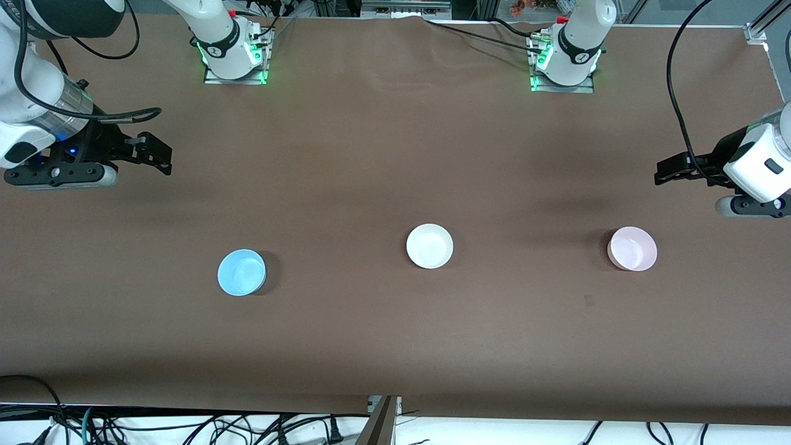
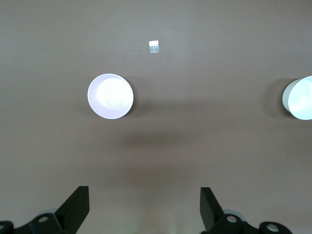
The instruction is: Stack pink and blue bowls on white bowl
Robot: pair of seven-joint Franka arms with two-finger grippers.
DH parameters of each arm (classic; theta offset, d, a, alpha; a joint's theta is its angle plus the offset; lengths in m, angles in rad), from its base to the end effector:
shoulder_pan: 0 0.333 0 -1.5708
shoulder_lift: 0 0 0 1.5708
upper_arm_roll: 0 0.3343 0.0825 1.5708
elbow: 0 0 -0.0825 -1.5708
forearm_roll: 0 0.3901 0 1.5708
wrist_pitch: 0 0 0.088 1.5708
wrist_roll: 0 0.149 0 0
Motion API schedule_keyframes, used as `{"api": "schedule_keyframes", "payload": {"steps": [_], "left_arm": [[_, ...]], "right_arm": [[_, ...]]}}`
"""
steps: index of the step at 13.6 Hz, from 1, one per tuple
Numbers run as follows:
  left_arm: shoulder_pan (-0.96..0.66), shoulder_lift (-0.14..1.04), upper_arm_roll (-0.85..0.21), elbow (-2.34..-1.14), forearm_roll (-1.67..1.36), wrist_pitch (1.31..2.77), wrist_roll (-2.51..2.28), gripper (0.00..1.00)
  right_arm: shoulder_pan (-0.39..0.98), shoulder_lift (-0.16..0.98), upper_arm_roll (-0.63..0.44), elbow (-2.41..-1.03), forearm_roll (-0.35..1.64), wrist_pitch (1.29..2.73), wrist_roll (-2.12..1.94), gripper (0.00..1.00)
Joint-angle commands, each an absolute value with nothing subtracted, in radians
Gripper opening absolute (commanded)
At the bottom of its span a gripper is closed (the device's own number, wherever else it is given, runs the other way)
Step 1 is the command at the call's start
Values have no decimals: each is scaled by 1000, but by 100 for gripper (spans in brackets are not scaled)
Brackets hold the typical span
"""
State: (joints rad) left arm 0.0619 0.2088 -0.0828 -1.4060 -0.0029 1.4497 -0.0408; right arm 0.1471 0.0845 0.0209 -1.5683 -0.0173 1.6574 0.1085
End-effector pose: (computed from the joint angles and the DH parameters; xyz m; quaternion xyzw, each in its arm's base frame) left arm 0.6055 -0.0084 0.5472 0.9965 0.0100 -0.0824 0.0075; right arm 0.5868 0.0966 0.5608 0.9995 0.0304 0.0034 0.0073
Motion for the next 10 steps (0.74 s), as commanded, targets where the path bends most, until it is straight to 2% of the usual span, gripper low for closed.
{"api": "schedule_keyframes", "payload": {"steps": [1, 4, 6, 10], "left_arm": [[87, 213, -91, -1394, 12, 1469, -37, 100], [143, 222, -71, -1440, 5, 1549, 70, 100], [150, 230, -49, -1517, 5, 1639, 83, 100], [228, 354, -43, -1568, -58, 1776, 124, 100]], "right_arm": [[144, 61, 21, -1589, -18, 1664, 118, 100], [144, 61, 21, -1589, -18, 1666, 118, 100], [144, 61, 21, -1589, -18, 1666, 118, 100], [144, 61, 21, -1591, -18, 1664, 118, 100]]}}
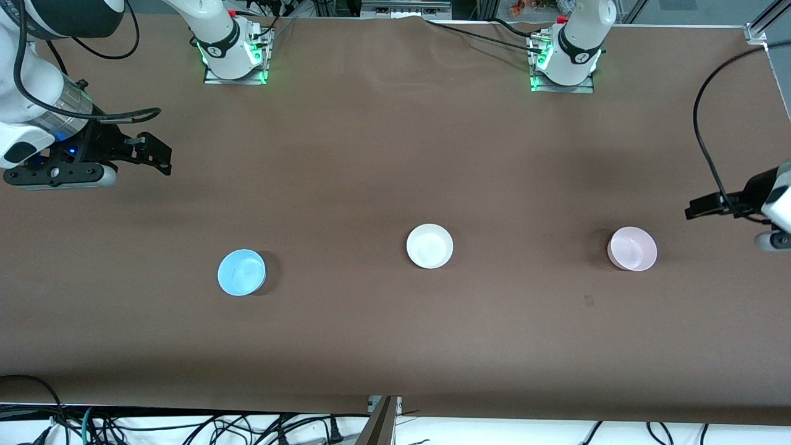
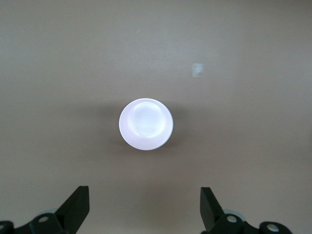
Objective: Stack pink and blue bowls on white bowl
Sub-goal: 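Reach the left gripper to the pink bowl and grasp its rim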
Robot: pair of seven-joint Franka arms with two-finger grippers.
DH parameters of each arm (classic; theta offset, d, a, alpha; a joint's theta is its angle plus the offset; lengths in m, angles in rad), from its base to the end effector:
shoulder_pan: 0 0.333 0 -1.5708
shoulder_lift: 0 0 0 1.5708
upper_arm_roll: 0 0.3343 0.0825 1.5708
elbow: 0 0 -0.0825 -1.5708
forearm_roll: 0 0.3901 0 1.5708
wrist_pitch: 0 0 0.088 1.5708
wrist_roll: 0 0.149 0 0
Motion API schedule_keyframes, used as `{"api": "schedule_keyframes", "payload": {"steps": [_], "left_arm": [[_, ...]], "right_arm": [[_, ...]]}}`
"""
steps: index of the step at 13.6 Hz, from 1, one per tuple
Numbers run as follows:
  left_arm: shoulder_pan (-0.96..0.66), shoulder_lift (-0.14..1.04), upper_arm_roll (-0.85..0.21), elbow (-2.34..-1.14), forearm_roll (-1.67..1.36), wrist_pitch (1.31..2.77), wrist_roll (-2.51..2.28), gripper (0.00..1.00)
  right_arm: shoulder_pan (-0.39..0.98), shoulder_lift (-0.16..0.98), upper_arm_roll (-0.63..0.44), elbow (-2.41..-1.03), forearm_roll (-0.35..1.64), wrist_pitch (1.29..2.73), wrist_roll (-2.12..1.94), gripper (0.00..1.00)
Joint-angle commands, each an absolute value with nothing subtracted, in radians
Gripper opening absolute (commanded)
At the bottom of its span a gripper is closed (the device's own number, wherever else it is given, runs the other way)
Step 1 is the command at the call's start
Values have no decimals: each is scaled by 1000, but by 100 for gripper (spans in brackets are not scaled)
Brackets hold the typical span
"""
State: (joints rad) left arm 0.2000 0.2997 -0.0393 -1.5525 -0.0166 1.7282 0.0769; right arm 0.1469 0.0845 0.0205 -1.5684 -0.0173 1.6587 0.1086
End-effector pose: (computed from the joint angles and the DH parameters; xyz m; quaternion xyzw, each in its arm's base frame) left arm 0.6357 0.1032 0.4404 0.9970 0.0441 -0.0598 0.0212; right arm 0.5870 0.0963 0.5609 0.9995 0.0301 0.0039 0.0073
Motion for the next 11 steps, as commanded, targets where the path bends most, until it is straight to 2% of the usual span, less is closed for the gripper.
{"api": "schedule_keyframes", "payload": {"steps": [1, 3, 6, 9, 11], "left_arm": [[256, 401, -44, -1575, -77, 1833, 142, 100], [285, 490, -43, -1578, -127, 1923, 237, 100], [299, 558, -43, -1601, -140, 2037, 302, 100], [299, 566, -34, -1725, -141, 2240, 406, 100], [299, 565, -32, -1764, -162, 2281, 442, 100]], "right_arm": [[144, 61, 20, -1589, -18, 1664, 118, 100], [143, 61, 18, -1591, -18, 1664, 118, 100], [143, 61, 17, -1589, -18, 1664, 118, 100], [143, 61, 17, -1589, -18, 1664, 118, 100], [143, 61, 17, -1589, -18, 1663, 118, 100]]}}
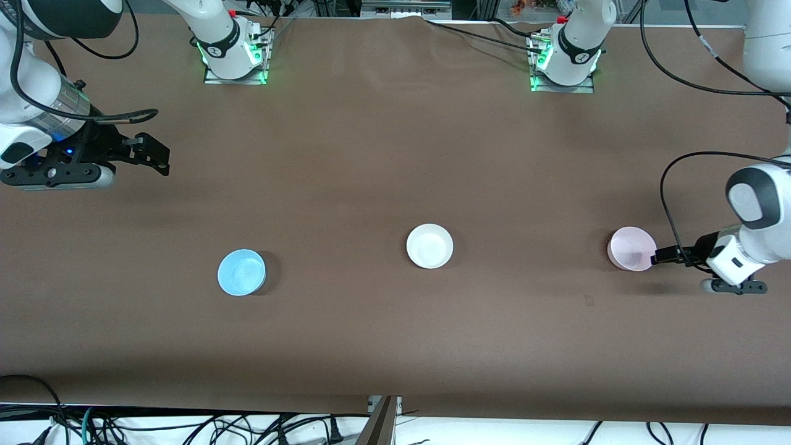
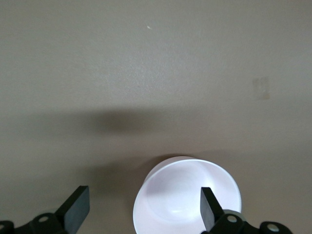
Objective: Stack pink and blue bowls on white bowl
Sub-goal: 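Reach the left gripper to the pink bowl and grasp its rim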
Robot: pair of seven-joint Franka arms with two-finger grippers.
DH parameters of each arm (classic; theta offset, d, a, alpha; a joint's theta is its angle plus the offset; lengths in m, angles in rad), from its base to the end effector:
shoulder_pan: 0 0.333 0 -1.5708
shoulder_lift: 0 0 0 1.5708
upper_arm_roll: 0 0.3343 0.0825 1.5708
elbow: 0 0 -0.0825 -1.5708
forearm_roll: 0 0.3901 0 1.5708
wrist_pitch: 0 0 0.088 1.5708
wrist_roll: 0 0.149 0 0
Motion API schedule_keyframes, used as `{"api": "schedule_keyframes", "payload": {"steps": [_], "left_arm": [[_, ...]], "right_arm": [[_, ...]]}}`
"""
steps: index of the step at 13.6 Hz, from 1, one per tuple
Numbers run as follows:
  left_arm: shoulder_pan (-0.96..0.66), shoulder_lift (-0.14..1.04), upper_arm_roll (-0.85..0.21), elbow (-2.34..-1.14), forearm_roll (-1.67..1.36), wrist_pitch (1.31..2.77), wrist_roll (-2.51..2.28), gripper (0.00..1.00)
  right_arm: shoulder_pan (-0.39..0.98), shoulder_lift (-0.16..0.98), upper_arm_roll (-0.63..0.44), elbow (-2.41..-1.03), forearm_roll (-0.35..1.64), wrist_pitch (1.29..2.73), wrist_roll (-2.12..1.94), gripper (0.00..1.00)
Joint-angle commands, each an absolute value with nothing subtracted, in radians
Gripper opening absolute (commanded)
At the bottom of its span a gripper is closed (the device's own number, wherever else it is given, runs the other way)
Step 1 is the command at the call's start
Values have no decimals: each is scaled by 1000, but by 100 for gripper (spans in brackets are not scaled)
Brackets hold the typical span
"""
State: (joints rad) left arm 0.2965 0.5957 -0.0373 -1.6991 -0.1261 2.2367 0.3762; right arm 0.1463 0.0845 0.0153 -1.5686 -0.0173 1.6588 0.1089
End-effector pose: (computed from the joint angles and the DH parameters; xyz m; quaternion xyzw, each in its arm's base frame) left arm 0.6611 0.1691 0.2138 0.9977 -0.0151 -0.0092 0.0651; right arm 0.5875 0.0930 0.5608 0.9996 0.0271 0.0039 0.0075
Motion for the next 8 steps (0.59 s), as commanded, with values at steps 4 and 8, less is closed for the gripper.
{"api": "schedule_keyframes", "payload": {"steps": [4, 8], "left_arm": [[298, 566, -21, -1802, -167, 2286, 497, 100], [296, 569, -18, -1844, -167, 2322, 502, 82]], "right_arm": [[143, 61, 17, -1589, -18, 1658, 118, 100], [143, 64, 17, -1586, -20, 1652, 118, 100]]}}
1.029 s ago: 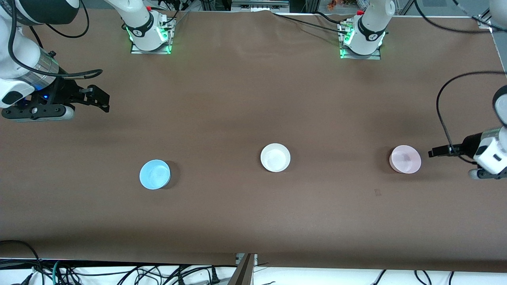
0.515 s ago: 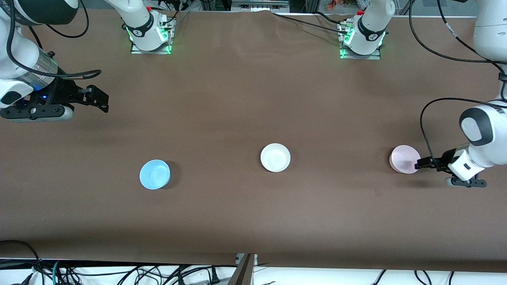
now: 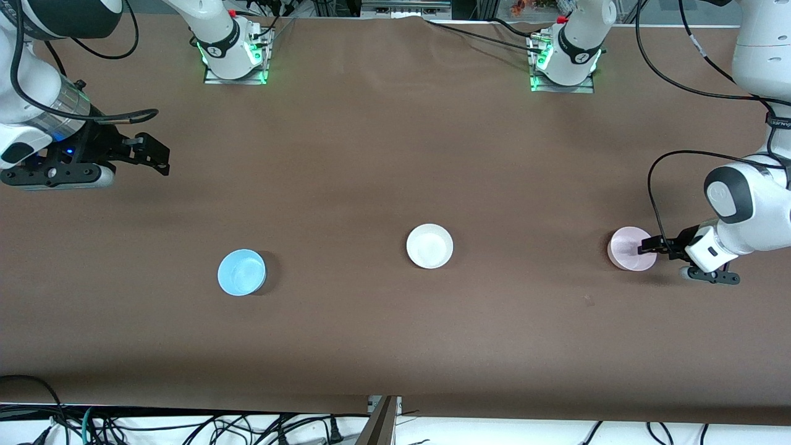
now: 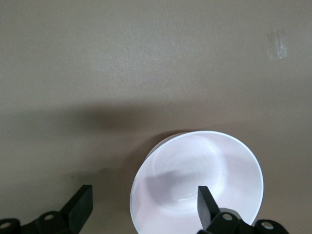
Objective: Stack pink and blue bowls on white bowl
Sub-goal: 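Reach the left gripper to the pink bowl and grasp its rim, then carry the pink bowl with the left gripper onto the white bowl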
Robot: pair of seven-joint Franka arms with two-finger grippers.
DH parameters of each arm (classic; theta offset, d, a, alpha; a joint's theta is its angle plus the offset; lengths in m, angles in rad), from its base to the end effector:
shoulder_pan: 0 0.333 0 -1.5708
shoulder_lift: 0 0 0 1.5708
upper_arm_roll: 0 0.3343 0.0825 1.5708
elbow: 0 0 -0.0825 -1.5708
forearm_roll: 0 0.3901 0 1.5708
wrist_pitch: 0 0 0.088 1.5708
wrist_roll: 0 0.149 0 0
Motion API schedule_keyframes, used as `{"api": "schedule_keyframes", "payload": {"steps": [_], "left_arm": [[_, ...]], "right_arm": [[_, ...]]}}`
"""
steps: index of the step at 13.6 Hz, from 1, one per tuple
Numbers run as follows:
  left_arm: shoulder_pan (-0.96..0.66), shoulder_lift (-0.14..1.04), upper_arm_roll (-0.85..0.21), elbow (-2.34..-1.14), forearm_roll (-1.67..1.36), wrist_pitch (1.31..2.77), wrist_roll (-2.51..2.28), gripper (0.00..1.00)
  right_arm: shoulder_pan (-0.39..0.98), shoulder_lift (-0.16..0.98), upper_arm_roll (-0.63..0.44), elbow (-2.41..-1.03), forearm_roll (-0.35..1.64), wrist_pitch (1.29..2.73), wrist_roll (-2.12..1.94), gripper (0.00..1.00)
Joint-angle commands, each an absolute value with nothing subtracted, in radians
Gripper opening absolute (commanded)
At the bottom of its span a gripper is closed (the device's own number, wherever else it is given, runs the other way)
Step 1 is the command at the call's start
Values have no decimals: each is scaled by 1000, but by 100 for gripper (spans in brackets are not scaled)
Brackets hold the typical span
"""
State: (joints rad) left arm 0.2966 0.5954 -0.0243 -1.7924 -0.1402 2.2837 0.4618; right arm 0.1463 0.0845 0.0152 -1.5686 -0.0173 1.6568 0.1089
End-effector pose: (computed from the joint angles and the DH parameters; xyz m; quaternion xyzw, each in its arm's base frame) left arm 0.6332 0.1695 0.1788 0.9960 -0.0442 -0.0280 0.0723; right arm 0.5872 0.0929 0.5606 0.9996 0.0270 0.0029 0.0077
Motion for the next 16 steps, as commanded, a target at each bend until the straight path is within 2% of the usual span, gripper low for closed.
{"api": "schedule_keyframes", "payload": {"steps": [1, 3, 4, 5, 6, 8, 10, 13, 16], "left_arm": [[296, 569, -18, -1847, -167, 2325, 526, 71], [296, 569, -15, -1847, -169, 2326, 615, 40], [296, 569, -12, -1847, -167, 2322, 632, 20], [296, 569, -12, -1847, -167, 2321, 637, 5], [296, 569, -12, -1845, -167, 2319, 635, 0], [295, 561, -14, -1838, -169, 2304, 621, 0], [281, 552, -14, -1804, -193, 2238, 603, 0], [200, 529, -28, -1708, -235, 2070, 481, 0], [95, 512, -113, -1674, -233, 2022, 159, 0]], "right_arm": [[143, 64, 17, -1585, -21, 1655, 117, 100], [141, 66, 17, -1585, -26, 1664, 117, 100], [140, 67, 17, -1583, -29, 1666, 117, 100], [138, 69, 17, -1582, -32, 1672, 117, 100], [137, 72, 17, -1580, -32, 1680, 117, 100], [137, 77, 17, -1575, -26, 1689, 117, 100], [137, 77, 17, -1577, -22, 1754, 117, 100], [140, 77, 18, -1575, -35, 1763, 115, 100], [137, 78, 18, -1577, -38, 1761, 115, 100]]}}
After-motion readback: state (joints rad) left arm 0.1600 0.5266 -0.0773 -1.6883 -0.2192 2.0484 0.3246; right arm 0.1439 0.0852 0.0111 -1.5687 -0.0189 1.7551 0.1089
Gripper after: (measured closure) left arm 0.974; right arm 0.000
